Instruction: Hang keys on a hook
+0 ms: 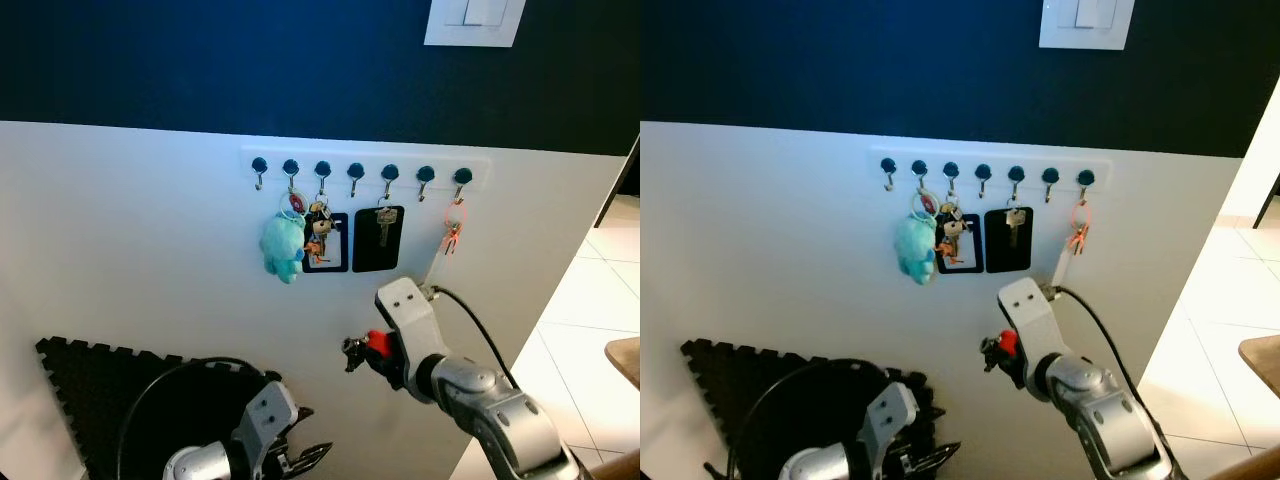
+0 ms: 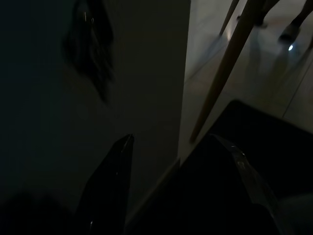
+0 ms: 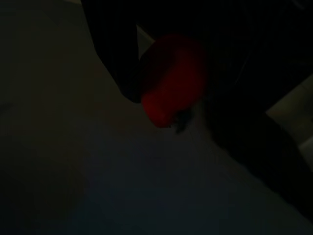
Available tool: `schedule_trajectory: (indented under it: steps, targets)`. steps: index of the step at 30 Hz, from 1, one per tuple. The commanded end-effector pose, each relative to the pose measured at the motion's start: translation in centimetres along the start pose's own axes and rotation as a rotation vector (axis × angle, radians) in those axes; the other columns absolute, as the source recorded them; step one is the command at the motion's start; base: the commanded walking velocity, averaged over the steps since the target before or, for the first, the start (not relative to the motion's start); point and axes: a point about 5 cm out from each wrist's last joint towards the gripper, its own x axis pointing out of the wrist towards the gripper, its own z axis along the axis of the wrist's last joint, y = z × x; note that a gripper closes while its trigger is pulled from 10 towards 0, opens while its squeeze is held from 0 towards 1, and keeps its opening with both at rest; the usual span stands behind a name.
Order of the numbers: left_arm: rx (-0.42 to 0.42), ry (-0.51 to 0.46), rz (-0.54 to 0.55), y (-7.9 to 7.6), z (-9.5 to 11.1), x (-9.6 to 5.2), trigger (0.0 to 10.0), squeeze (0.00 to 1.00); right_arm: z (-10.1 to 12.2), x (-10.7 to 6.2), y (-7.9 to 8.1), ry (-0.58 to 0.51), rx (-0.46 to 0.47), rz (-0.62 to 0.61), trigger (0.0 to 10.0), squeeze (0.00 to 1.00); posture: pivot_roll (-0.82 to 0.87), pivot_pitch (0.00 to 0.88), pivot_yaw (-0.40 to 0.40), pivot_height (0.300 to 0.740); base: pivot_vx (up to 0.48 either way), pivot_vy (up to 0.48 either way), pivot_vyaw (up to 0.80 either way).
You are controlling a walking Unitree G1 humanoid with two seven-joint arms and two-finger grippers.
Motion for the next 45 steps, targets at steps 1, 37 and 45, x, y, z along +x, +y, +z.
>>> schedule_trajectory:
  steps: [1, 37, 45]
  targets:
    - [0.004, -0.018, -0.043, -0.7, 0.5, 1.0, 10.0, 0.00, 0.2, -0.4, 0.1, 0.000, 0.022, 0.024, 10.0, 0.00, 0.04, 0.089, 0.001, 0.740, 0.000, 0.000, 0.00]
    - [0.081, 0.001, -0.039, -2.5, 1.1, 4.9, 10.0, 0.00, -1.0, -1.5, 3.9, 0.113, 0.068, 0.305, 10.0, 0.00, 0.04, 0.096, -0.009, 0.740, 0.000, 0.000, 0.00]
    - [0.066, -0.018, -0.021, -2.3, 1.6, 5.3, 10.0, 0.00, -0.8, -1.7, 4.2, 0.111, 0.065, 0.331, 10.0, 0.00, 0.04, 0.097, -0.011, 0.740, 0.000, 0.000, 0.00]
